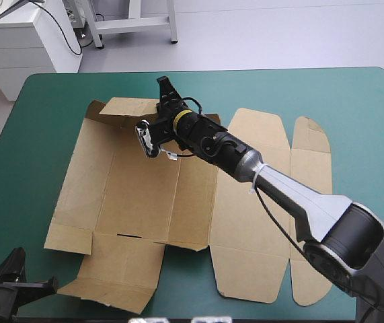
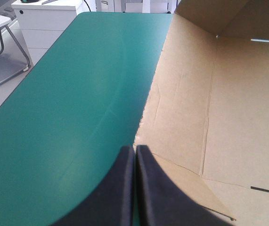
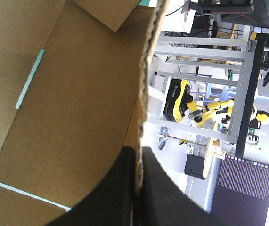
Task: Fold the box
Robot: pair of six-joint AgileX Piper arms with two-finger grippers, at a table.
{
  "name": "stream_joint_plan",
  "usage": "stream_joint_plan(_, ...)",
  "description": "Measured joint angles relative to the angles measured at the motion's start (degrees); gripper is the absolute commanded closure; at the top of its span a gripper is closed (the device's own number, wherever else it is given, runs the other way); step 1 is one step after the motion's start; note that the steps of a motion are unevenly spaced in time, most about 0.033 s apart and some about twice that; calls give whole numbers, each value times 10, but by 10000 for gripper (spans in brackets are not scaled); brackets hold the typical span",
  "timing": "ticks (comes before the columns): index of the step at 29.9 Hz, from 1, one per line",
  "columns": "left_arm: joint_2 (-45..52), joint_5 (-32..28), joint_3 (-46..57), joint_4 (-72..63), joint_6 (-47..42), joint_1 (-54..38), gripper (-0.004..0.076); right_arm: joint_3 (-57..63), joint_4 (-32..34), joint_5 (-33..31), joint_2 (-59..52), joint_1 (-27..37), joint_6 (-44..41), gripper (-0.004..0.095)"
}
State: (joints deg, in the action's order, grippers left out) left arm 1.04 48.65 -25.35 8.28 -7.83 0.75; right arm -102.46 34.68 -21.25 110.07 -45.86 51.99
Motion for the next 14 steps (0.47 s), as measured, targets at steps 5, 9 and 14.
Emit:
stream_joint_plan(5,0,0,0,0,0,0,731,0,-27,69,22,0,-8,929)
stream_joint_plan(9,0,0,0,0,0,0,731,0,-77,112,33,0,-34,929)
stream_joint_plan(14,0,0,0,0,0,0,731,0,-176,124,37,0,-41,926)
